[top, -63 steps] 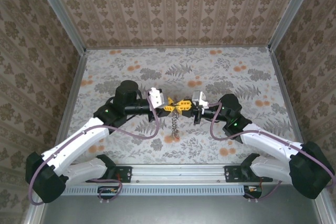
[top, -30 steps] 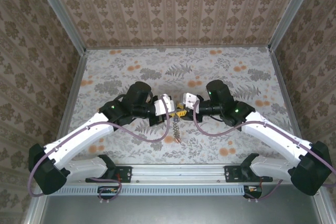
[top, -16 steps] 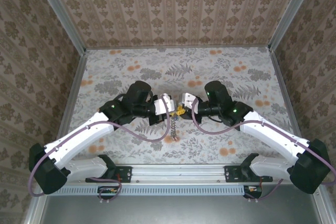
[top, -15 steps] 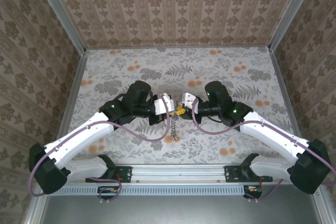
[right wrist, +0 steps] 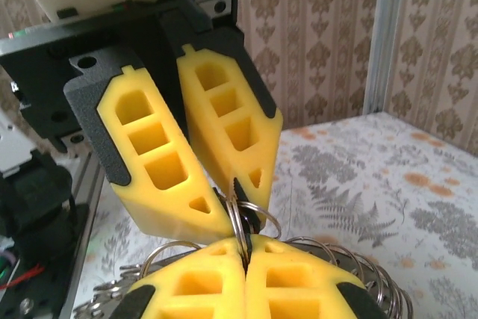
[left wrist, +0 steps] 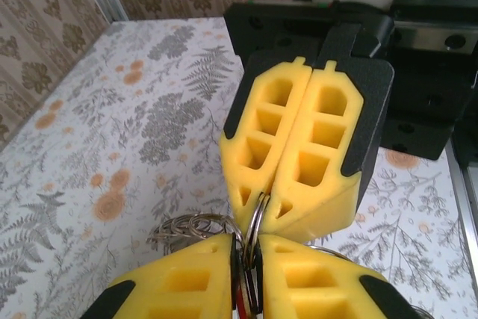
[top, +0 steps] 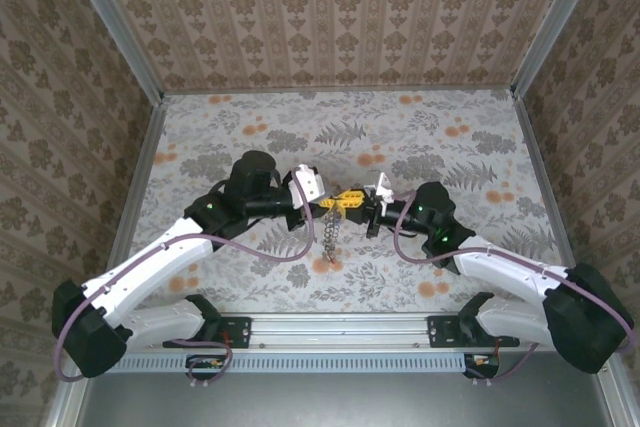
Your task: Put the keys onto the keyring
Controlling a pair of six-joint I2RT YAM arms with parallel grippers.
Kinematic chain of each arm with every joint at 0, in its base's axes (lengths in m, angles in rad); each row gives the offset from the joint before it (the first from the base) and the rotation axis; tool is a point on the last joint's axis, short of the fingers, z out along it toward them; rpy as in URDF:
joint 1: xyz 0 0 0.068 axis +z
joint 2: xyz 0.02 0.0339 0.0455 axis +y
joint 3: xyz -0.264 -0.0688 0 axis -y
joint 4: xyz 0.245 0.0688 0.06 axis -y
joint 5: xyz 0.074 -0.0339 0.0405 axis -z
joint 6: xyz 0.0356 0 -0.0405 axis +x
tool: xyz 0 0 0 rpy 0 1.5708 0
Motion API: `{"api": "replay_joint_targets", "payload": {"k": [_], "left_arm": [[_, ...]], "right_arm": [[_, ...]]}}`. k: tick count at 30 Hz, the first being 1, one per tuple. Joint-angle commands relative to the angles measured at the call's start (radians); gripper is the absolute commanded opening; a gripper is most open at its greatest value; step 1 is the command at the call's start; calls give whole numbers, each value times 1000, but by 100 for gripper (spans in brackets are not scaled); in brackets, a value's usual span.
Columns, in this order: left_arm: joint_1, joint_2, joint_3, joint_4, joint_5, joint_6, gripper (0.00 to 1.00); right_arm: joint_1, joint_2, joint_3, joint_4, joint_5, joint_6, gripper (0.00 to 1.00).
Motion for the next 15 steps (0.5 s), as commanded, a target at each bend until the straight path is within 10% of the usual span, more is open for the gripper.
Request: {"api": "replay_joint_targets", "payload": {"k": [1, 4, 11, 15], "left_arm": [[-15, 20, -20, 83, 98, -56, 12], [-8, 21, -18, 73, 98, -64, 0], [-4, -16, 53, -123, -49, 23, 0], [-37, 24, 125, -258, -103, 101, 0]], "right_arm": [[20, 17, 5, 330, -2, 93, 0], [21, 8, 20, 257, -28, 47, 0], [27, -127, 227, -693, -83, -536, 29], [27, -125, 300, -913, -42, -650, 34]]}}
